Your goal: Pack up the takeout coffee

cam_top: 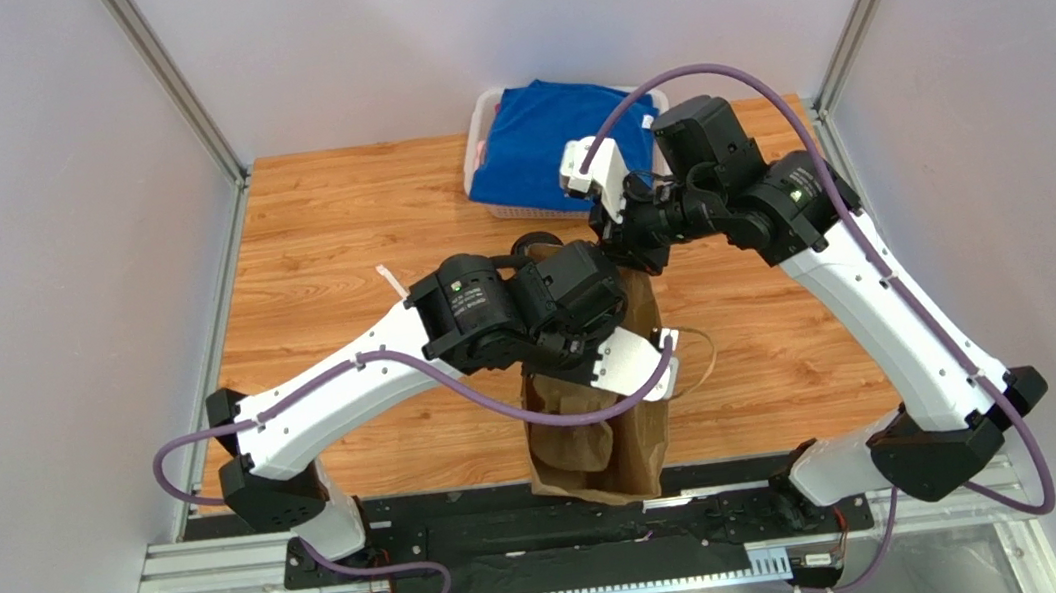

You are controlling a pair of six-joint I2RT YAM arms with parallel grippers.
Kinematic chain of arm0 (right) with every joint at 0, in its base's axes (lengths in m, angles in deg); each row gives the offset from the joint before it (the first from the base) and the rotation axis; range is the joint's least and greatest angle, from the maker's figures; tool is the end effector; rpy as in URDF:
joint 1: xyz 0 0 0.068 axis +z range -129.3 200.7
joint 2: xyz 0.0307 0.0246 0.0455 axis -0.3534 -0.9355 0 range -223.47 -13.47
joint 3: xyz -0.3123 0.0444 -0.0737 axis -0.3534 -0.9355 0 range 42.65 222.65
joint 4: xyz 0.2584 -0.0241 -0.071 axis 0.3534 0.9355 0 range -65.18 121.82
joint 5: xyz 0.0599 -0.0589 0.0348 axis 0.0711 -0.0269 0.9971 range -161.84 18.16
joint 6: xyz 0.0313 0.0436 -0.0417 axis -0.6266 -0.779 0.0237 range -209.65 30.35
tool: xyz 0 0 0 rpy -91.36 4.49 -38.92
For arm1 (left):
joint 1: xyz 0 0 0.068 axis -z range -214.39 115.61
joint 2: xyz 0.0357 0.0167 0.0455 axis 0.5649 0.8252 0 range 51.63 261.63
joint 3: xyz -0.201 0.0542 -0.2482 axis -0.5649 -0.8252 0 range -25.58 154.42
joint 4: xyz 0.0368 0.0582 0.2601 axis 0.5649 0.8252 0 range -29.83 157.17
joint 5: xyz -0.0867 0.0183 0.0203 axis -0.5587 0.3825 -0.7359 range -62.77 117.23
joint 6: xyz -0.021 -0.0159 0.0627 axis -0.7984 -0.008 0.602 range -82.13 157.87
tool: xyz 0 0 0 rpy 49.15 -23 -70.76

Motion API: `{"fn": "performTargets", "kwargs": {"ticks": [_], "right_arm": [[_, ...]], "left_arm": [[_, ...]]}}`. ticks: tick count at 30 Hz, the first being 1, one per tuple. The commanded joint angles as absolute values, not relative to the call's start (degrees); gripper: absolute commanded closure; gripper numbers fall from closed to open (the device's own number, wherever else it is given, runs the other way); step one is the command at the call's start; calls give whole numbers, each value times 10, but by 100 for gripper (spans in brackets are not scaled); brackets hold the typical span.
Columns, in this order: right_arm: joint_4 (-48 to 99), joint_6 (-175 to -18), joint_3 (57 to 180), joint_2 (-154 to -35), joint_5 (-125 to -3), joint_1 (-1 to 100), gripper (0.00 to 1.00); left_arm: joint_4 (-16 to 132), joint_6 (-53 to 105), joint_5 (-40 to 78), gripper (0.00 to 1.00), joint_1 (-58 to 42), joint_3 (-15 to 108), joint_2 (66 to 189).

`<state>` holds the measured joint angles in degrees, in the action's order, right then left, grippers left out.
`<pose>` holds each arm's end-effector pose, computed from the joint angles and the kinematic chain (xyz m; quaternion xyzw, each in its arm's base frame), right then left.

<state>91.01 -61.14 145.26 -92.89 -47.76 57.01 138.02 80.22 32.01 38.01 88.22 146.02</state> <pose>0.1976 0.1727 0.4951 -0.5510 0.7126 0.2173 0.3761 0.1043 -0.3134 0.4604 0.8037 0.5279 -0.0317 0.2729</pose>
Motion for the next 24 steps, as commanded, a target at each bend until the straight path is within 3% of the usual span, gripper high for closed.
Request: {"fn": "performTargets", "kwargs": {"ticks": [1, 24], "right_arm": [[871, -627, 1442, -901, -451, 573, 100], [857, -629, 1402, -893, -419, 573, 100]], "left_arm": [[1515, 790, 285, 95, 371, 863, 1440], [1431, 851, 235, 89, 313, 771, 1471]]}}
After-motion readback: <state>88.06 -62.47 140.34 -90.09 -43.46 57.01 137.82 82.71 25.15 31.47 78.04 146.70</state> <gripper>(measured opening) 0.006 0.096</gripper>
